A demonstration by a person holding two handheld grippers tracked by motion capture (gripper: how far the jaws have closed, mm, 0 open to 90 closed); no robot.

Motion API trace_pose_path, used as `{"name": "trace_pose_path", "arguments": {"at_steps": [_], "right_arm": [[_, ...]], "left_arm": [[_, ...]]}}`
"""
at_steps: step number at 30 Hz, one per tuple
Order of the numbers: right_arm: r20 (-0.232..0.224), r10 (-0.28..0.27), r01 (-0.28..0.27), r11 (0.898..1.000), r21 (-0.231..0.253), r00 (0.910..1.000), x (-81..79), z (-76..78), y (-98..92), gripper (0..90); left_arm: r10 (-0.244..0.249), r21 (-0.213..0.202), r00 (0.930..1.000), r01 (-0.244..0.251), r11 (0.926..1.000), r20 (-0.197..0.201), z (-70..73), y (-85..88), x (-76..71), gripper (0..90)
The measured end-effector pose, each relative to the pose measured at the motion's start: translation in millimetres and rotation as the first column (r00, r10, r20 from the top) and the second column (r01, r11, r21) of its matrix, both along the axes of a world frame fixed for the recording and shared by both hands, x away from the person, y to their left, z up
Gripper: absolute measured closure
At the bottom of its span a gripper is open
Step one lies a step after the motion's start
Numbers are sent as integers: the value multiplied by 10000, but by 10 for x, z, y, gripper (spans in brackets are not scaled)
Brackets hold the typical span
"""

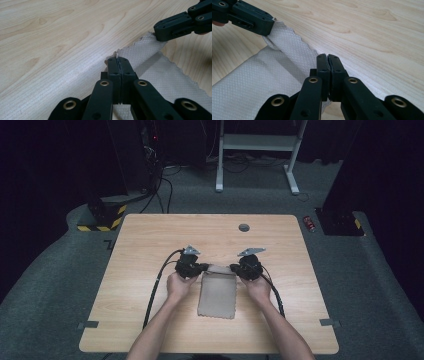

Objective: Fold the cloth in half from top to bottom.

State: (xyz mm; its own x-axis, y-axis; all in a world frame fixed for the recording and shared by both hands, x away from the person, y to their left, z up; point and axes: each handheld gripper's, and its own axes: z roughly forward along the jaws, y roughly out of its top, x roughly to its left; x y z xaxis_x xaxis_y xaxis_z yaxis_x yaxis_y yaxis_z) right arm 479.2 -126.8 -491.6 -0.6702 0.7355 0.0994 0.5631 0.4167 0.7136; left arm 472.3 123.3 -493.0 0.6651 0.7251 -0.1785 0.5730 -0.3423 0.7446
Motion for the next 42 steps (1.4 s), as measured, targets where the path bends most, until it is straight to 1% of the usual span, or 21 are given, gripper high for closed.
{"name": "trace_pose_path", "arguments": {"at_steps": [2, 7, 9, 11, 13, 14, 15, 17, 19, 21, 23, 26, 28, 30, 33, 35, 37, 39, 42], "right_arm": [[75, 90, -89, 9999, -91, 9999, -38, 8, 11, 884], [133, 287, -286, 9996, -78, 9995, -132, -9, 20, 884], [111, 290, -291, 9996, 67, 9995, -160, -22, 12, 884], [61, 322, -323, 9994, 113, 9995, -189, -35, 6, 884], [57, 371, -371, 9993, -5, 9993, -213, -40, 8, 884], [100, 400, -400, 9992, -53, 9991, -223, -40, 4, 884], [112, 405, -404, 9992, -29, 9991, -234, -37, -1, 884], [101, 406, -407, 9992, 60, 9991, -260, -32, -12, 884], [152, 434, -436, 9990, 132, 9989, -277, -28, -20, 884], [187, 434, -438, 9988, 221, 9989, -295, -20, -21, 884], [159, 459, -463, 9987, 226, 9988, -313, -11, -15, 884], [155, 517, -521, 9983, 269, 9985, -337, -5, -22, 883], [162, 560, -564, 9980, 277, 9983, -351, -7, -31, 884], [154, 601, -605, 9977, 308, 9981, -373, -10, -39, 884], [171, 646, -651, 9974, 318, 9978, -404, -20, -36, 884], [172, 639, -645, 9972, 372, 9978, -420, -21, -36, 884], [166, 700, -707, 9965, 439, 9974, -445, -19, -45, 884], [210, 706, -716, 9961, 509, 9973, -461, -17, -49, 884], [150, 665, -673, 9959, 602, 9977, -496, -9, -62, 884]], "left_arm": [[-29, 33, 10000, 29, 10000, -29, -6, 9, -21, 893], [-63, -6, 10000, 63, 10000, -19, -11, 35, -81, 894], [-81, 197, 9999, 83, 9998, -85, -19, 20, -109, 894], [-180, 352, 9998, 178, 9992, 31, -20, 5, -144, 894], [-231, 249, 9997, 229, 9994, 88, -24, 10, -166, 894], [-234, 170, 9997, 234, 9996, 41, -30, 13, -176, 893], [-296, 169, 9996, 295, 9994, 36, -33, 22, -181, 894], [-307, 38, 9995, 308, 9995, -23, -33, 31, -201, 894], [-303, -26, 9995, 303, 9995, 3, -24, 42, -215, 893], [-248, -53, 9997, 247, 9997, -29, -17, 49, -232, 893], [-299, -12, 9996, 299, 9996, -22, -16, 55, -233, 893], [-366, 65, 9993, 366, 9993, 1, -14, 48, -275, 894], [-345, -125, 9994, 346, 9993, 9, -21, 59, -301, 893], [-293, -209, 9996, 293, 9994, -11, -35, 69, -311, 893], [-283, -234, 9996, 282, 9993, -41, -42, 73, -324, 893], [-292, -247, 9996, 291, 9993, -28, -40, 81, -338, 893], [-295, -365, 9996, 294, 9989, -30, -36, 92, -368, 894], [-347, -315, 9994, 348, 9989, 25, -29, 95, -378, 893], [-383, -404, 9993, 383, 9984, 2, -26, 90, -400, 893]]}}
